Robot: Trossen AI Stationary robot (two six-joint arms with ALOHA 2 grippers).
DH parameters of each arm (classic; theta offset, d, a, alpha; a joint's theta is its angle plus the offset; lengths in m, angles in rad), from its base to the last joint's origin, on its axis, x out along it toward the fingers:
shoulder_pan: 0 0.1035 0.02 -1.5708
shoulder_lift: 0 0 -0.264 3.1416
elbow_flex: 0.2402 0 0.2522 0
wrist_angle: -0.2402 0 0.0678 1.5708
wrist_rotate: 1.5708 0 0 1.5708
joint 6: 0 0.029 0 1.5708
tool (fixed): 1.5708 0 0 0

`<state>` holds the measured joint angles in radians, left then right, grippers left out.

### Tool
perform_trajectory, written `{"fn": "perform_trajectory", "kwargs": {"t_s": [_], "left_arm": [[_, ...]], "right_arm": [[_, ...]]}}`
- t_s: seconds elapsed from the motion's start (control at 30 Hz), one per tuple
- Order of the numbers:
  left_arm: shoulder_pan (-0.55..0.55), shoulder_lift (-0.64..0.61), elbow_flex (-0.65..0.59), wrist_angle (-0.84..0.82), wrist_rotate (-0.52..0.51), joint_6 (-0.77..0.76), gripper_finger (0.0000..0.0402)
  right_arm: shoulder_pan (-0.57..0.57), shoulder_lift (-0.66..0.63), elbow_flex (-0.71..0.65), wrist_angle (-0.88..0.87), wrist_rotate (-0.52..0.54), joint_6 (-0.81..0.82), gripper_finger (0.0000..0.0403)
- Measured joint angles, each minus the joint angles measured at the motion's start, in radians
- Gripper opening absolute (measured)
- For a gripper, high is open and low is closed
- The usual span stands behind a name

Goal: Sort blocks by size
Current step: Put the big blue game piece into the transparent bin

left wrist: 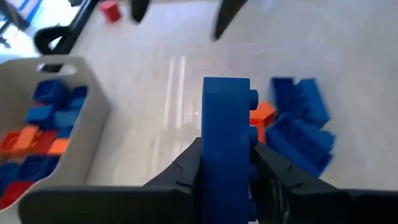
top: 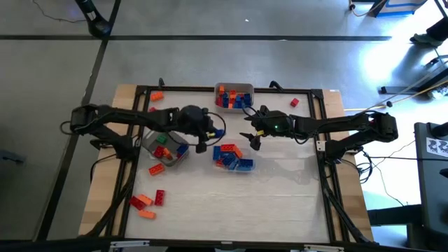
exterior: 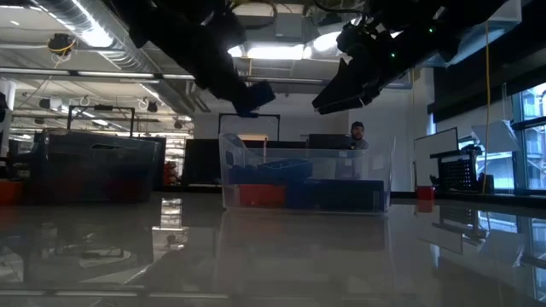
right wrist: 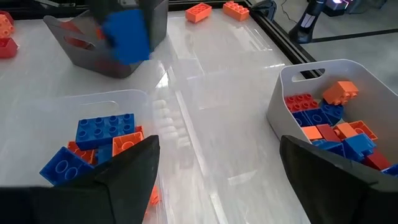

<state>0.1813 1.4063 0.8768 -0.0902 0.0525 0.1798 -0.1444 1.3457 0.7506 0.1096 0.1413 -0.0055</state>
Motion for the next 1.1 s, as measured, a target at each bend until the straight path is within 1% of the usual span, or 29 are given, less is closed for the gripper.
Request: {"fn": "perform_trajectory", "kwargs": {"t_s": [0.17, 0.33, 0.57, 0.77, 0.87, 1.1], "left_arm": [[-0.060, 0.013, 0.000, 0.047, 0.000, -0.033, 0.0086], [-0.101, 0.051, 0.000, 0.090, 0.000, -0.049, 0.0081], [-0.112, 0.119, 0.000, 0.102, 0.000, -0.094, 0.0087], [-0.123, 0.144, 0.000, 0.100, 0.000, -0.122, 0.0089], [-0.122, 0.156, 0.000, 0.134, 0.000, -0.125, 0.0109], [-0.121, 0.152, 0.000, 0.126, 0.000, -0.110, 0.0189]], "right_arm": [[0.000, 0.000, 0.000, 0.001, 0.000, 0.000, 0.0331], [0.000, 0.000, 0.000, 0.002, 0.000, 0.000, 0.0331], [0.000, 0.000, -0.001, -0.006, 0.000, 0.000, 0.0331], [0.000, 0.000, -0.001, 0.002, -0.002, 0.001, 0.0331], [0.000, 0.007, -0.001, 0.003, -0.002, 0.002, 0.0331], [0.000, 0.013, -0.001, 0.001, -0.001, 0.001, 0.0331]]}}
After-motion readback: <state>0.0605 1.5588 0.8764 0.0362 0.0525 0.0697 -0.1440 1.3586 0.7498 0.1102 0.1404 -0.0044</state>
